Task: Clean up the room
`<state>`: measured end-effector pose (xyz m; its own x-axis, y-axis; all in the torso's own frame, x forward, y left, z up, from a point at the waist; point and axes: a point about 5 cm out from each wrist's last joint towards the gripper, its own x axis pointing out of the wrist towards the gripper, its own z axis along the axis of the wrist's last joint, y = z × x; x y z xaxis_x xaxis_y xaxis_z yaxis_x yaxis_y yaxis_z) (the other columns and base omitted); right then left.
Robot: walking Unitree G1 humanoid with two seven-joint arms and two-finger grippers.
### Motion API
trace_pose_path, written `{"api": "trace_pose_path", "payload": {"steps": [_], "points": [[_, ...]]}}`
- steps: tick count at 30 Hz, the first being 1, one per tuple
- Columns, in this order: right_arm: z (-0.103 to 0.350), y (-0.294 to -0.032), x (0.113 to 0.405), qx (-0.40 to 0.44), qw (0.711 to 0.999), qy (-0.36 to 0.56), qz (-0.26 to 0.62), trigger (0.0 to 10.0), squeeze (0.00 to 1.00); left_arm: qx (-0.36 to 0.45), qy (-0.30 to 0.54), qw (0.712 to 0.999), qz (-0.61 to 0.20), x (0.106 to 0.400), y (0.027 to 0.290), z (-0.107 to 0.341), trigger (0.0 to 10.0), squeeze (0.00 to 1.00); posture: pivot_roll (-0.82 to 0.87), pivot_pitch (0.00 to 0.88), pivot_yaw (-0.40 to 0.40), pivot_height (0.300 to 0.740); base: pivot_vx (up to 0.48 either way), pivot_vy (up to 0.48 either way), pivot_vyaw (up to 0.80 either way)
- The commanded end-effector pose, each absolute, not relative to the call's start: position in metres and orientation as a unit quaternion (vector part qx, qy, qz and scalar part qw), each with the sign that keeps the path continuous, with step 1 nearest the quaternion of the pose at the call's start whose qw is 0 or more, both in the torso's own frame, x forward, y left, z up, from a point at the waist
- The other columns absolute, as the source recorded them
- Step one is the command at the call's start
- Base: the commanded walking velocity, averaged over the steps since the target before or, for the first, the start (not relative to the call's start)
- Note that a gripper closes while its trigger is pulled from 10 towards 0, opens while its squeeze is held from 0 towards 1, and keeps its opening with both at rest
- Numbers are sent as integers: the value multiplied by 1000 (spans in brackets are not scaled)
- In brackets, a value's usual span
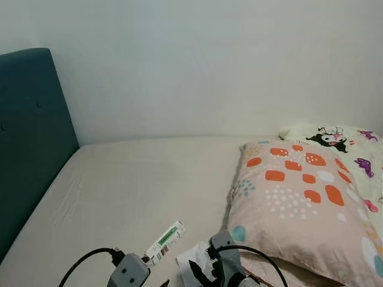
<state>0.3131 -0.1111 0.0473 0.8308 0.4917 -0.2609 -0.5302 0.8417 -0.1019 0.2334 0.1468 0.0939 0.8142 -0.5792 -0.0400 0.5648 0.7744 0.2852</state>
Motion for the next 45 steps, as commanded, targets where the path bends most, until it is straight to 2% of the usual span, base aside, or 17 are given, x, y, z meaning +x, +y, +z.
{"api": "trace_pose_path", "payload": {"steps": [1, 2, 8, 9, 10, 11, 16, 17, 18, 35, 40, 41, 42, 43, 44, 45], "points": [[39, -111, 311, -97, 947, 139, 273, 10000, 224, 151, -13, 939, -308, 229, 148, 92, 10000, 0, 82, 186, -74, 596, 0, 0, 0], [39, -109, 312, -100, 943, 146, 281, 10000, 0, 154, -14, 938, -309, 230, 149, 93, 10000, 0, 83, 189, -74, 596, 0, 0, 0], [38, -107, 315, -106, 935, 161, 299, 10000, 0, 164, -15, 932, -322, 230, 146, 94, 10000, 0, 88, 193, -74, 596, 0, 0, 0], [38, -107, 316, -114, 931, 165, 304, 10000, 659, 162, -16, 932, -324, 230, 146, 95, 10000, 0, 89, 197, -72, 596, 0, 0, 0], [38, -107, 316, -120, 929, 167, 307, 10000, 659, 160, -16, 932, -325, 230, 145, 96, 10000, 0, 89, 197, -72, 596, 0, 0, 0], [37, -107, 316, -121, 927, 171, 311, 10000, 1000, 155, -17, 932, -328, 229, 144, 97, 10000, 0, 93, 197, -71, 596, 0, 0, 0], [36, -107, 318, -127, 924, 183, 310, 10000, 1000, 151, -19, 925, -347, 225, 138, 101, 10000, 0, 98, 199, -69, 596, 0, 0, 0], [35, -107, 319, -131, 921, 188, 313, 10000, 231, 150, -20, 923, -353, 225, 136, 102, 10000, 0, 100, 199, -69, 596, 0, 0, 0], [35, -107, 319, -135, 919, 193, 317, 10000, 0, 149, -21, 922, -357, 224, 134, 102, 10000, 0, 100, 200, -69, 596, 0, 0, 0], [29, -112, 322, -198, 904, 222, 308, 10000, 0, 125, -28, 922, -365, 224, 123, 110, 10000, 0, 126, 211, -64, 596, 0, 0, 0], [31, -112, 324, -199, 909, 214, 298, 10000, 0, 117, -32, 928, -353, 224, 125, 114, 10000, 0, 129, 210, -62, 596, 0, 0, 0], [31, -112, 324, -198, 909, 213, 298, 9686, 0, 116, -33, 929, -350, 225, 125, 115, 10000, 0, 129, 210, -62, 596, 0, 0, 0], [31, -112, 324, -197, 909, 213, 298, 4941, 0, 118, -34, 928, -350, 225, 125, 115, 10000, 0, 128, 210, -61, 596, 0, 0, 0], [31, -111, 324, -197, 909, 213, 298, 4941, 0, 120, -34, 928, -351, 225, 125, 115, 10000, 0, 128, 210, -61, 596, 0, 0, 0], [31, -111, 324, -199, 909, 213, 298, 4000, 0, 120, -34, 928, -352, 225, 125, 115, 10000, 0, 128, 210, -61, 596, 0, 0, 0], [31, -111, 324, -204, 908, 211, 300, 3843, 0, 120, -33, 927, -354, 225, 125, 115, 10000, 0, 128, 210, -61, 596, 0, 0, 0]]}}
